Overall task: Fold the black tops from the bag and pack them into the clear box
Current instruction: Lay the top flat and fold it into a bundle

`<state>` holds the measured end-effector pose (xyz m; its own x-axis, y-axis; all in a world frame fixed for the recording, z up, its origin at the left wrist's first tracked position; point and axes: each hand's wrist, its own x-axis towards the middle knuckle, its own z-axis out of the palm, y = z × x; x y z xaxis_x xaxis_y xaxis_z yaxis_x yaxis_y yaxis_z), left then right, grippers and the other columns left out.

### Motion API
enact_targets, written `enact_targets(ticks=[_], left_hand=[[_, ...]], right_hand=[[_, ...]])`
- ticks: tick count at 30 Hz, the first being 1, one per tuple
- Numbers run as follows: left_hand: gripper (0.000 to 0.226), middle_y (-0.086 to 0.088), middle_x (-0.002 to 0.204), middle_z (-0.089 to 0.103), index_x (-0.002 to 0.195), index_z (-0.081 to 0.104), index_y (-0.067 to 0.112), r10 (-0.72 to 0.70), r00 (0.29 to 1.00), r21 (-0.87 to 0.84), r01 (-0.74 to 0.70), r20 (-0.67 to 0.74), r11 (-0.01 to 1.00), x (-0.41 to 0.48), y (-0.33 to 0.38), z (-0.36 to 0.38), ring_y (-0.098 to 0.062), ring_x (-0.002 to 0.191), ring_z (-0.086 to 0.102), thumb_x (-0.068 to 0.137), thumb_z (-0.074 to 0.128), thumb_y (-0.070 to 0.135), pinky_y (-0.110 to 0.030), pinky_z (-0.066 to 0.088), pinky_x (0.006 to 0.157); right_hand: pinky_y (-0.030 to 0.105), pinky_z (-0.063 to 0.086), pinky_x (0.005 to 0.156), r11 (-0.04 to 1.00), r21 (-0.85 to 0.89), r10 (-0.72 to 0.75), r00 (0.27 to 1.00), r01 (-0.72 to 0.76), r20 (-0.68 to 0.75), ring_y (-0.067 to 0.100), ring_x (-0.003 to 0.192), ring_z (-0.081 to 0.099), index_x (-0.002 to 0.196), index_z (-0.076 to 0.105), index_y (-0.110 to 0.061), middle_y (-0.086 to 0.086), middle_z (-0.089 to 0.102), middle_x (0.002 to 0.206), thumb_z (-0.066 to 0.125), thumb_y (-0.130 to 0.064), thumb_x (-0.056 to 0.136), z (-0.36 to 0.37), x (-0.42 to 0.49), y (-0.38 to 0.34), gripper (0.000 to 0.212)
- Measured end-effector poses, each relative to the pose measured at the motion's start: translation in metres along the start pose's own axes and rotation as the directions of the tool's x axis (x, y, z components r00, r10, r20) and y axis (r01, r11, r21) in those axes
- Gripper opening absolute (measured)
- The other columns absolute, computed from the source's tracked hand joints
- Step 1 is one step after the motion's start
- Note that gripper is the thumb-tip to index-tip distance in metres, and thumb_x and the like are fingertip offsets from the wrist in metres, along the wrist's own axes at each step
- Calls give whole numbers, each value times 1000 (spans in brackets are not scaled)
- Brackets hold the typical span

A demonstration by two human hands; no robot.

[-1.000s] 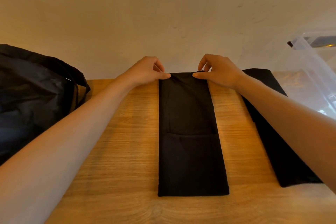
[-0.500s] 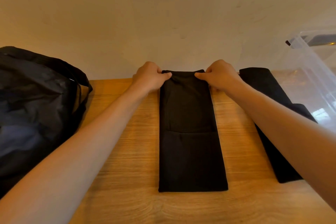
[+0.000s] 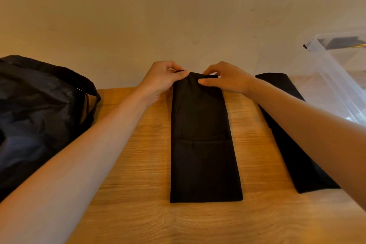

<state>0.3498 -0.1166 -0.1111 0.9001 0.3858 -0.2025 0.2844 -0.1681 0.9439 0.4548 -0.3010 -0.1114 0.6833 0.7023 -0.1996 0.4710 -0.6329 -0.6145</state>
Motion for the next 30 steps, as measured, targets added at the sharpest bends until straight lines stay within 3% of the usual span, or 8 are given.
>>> enact_targets(ticks=[6,9,14,20,24,28,30], left_hand=[[10,-9,91,74,90,68,15,121,992,-30,-120,46,992,-2,-1,-9,-19,88,73,90,77,12,-33,61,76],[11,0,89,74,89,68,16,181,982,-27,-180,61,983,-3,2,-12,-19,89,73,89,77,10,-36,62,78],[12,6,87,73,92,69,18,240,965,3,-241,103,971,-4,8,-15,-20,94,72,90,76,8,-39,63,82],[11,7,88,71,93,69,18,219,968,44,-226,120,973,-1,1,-19,-18,92,72,89,76,10,-37,62,77],[11,7,88,70,93,69,16,210,974,103,-219,87,970,2,-4,-20,-17,92,70,89,77,11,-47,61,83],[11,8,89,68,93,69,16,218,972,134,-228,84,964,4,-6,-20,-8,90,68,89,77,10,-45,59,88],[12,7,90,68,93,69,16,213,972,120,-224,102,967,3,-7,-21,-11,92,68,89,77,9,-46,59,89]], right_hand=[[37,53,96,992,125,-26,1000,26,3,15,100,66,104,71,-15,-1,71,103,73,-35,92,-7,2,5,24],[37,53,96,983,175,-49,999,50,-6,15,102,67,107,67,-16,-1,71,108,76,-35,89,-9,0,4,28],[31,52,95,991,134,-27,994,12,109,8,104,65,122,66,-21,-7,70,114,78,-39,87,-13,0,1,41],[26,48,91,989,140,17,976,-48,216,6,97,70,114,74,-19,-7,77,103,72,-33,93,-22,-1,1,26],[28,49,89,986,158,21,980,-53,197,10,95,70,102,70,-24,-6,76,99,68,-35,96,-24,0,4,13],[28,50,82,989,135,33,983,-58,179,16,91,68,101,63,-25,-1,71,102,69,-35,95,-22,2,6,13],[29,53,86,982,171,45,984,-75,172,16,94,68,106,64,-22,1,71,104,72,-32,93,-21,2,7,18]])
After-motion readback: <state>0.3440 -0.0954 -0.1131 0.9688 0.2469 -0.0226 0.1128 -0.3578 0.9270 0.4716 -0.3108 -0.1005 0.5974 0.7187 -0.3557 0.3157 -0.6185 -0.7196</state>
